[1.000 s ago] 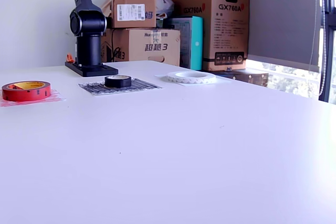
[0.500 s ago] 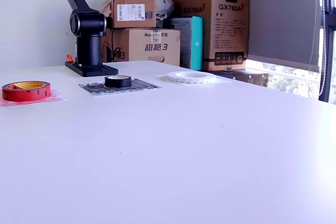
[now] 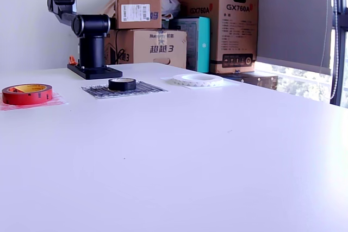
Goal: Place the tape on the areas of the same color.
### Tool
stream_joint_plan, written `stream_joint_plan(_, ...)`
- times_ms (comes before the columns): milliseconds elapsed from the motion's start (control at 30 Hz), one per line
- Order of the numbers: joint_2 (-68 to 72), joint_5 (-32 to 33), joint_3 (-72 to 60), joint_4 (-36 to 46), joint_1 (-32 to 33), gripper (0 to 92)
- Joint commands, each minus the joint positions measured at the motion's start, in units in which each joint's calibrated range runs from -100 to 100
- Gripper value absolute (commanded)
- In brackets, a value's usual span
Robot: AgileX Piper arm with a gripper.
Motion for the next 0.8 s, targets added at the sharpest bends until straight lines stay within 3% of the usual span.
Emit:
stream_joint_plan(0, -3.64, -0.84, 6.85, -13.22, 0.20, 0.2)
stream_joint_plan(233, -15.14, -0.92, 14.66, -13.64, 0.27, 0.2)
stream_joint_plan(767, -15.42, -2.72, 20.30, -13.81, 1.22, 0.2)
